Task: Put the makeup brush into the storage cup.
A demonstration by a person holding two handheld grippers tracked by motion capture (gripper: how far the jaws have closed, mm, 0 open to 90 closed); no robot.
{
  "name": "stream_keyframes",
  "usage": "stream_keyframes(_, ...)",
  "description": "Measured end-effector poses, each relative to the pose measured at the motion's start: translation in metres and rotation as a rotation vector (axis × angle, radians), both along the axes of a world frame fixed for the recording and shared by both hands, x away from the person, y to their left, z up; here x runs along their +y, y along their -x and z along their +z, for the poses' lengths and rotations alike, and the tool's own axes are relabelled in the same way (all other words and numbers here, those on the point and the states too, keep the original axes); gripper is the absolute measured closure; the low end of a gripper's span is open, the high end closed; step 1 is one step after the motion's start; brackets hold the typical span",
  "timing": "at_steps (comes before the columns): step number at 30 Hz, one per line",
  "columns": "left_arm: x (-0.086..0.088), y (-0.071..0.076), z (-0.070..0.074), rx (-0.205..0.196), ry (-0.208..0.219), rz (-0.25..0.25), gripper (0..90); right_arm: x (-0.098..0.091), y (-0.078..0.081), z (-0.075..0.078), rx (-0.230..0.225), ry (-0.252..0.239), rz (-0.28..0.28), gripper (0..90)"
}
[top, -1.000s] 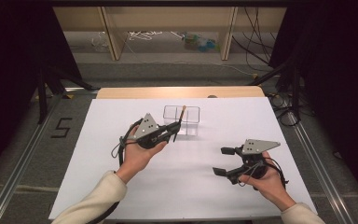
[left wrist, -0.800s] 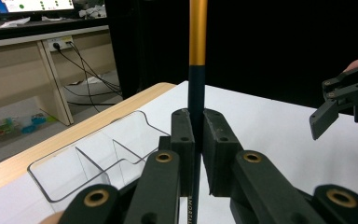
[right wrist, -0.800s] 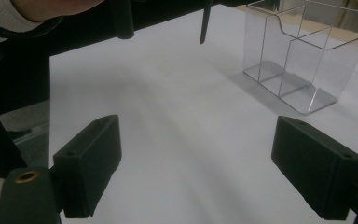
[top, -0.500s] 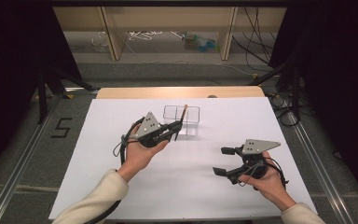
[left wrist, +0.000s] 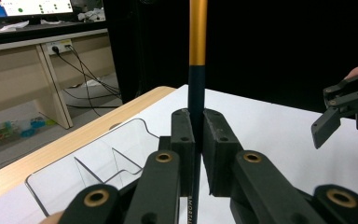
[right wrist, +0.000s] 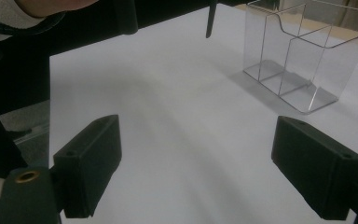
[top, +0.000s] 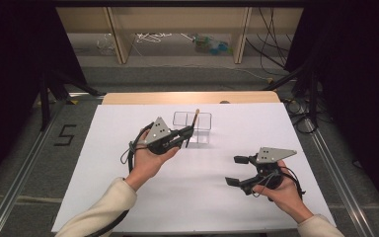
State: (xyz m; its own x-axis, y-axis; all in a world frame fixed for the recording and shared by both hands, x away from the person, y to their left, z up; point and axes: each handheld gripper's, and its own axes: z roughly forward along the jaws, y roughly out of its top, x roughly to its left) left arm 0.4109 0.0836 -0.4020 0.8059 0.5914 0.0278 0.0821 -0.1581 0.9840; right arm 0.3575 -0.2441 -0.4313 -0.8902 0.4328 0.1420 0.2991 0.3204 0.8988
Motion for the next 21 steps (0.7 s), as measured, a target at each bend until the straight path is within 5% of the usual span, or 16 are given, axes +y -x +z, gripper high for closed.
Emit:
stream_keyframes(14,-0.0021,-0.0035,0.0022,0.000,0.012,0.004,82.8,-0.0020,0.0007,0.0017,0.016,0.036,-0.013,16.6)
stream_keyframes(20,-0.0035,-0.0053,0.0030,-0.004,0.012,0.002,82.8,-0.0003,-0.0015,-0.0011,-0.003,-0.002,-0.001,16.7)
stream_keyframes(21,-0.0037,-0.0055,0.0033,-0.004,0.012,0.004,82.8,-0.0016,-0.0006,0.0003,0.002,0.024,-0.011,16.7)
